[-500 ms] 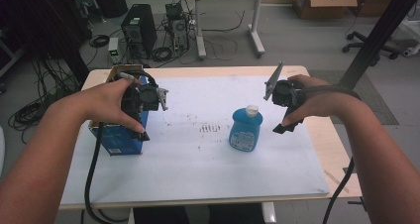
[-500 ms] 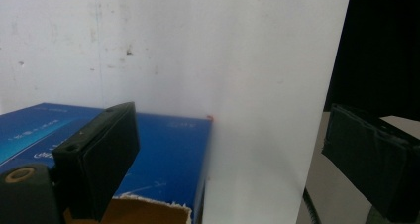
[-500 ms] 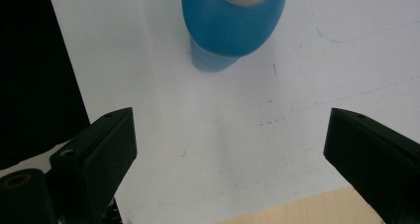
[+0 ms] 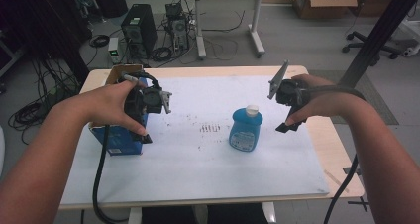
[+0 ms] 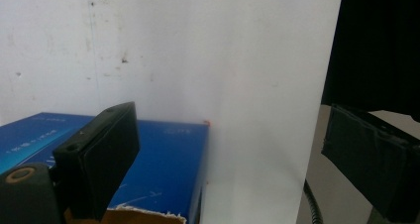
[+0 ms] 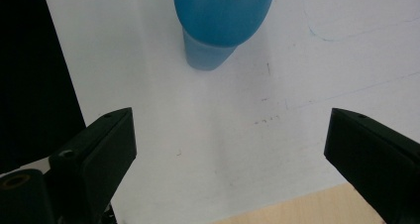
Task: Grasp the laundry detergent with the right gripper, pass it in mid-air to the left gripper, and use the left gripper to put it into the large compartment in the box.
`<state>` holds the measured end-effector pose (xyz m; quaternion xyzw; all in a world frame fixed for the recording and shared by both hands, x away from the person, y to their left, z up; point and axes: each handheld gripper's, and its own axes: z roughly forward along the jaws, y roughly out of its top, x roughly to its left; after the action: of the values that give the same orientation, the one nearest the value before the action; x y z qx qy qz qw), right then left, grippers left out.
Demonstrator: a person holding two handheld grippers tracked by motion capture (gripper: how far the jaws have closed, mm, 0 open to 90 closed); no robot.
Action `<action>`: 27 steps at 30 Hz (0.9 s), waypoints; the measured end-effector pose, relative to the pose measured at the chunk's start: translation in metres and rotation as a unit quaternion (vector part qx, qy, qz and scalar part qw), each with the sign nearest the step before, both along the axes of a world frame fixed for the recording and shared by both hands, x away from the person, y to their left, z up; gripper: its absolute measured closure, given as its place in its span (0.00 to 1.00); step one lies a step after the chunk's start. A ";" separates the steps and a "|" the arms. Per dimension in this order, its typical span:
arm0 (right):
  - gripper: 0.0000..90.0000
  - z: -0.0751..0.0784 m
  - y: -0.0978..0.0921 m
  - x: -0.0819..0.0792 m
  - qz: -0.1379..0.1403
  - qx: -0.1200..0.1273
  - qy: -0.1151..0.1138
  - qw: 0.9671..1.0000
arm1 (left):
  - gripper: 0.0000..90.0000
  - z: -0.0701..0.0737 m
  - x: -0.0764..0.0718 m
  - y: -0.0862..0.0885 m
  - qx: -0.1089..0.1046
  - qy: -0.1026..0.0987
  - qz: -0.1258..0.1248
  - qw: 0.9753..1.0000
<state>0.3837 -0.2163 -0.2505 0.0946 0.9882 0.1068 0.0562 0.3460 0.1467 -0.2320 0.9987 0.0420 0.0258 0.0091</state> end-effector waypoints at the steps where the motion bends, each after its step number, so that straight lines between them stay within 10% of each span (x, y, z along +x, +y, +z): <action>1: 0.06 -0.002 0.000 0.000 0.002 0.000 0.001 1.000 | 0.09 0.000 0.000 0.000 0.001 0.000 0.000 1.000; 27: 0.04 -0.064 -0.013 -0.013 -0.022 0.064 0.017 0.998 | 0.08 -0.014 0.000 -0.007 0.002 0.006 -0.008 1.000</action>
<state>0.3706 -0.2290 -0.3142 0.1217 0.9778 0.1667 0.0352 0.3464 0.1395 -0.2464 0.9992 0.0335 0.0196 0.0066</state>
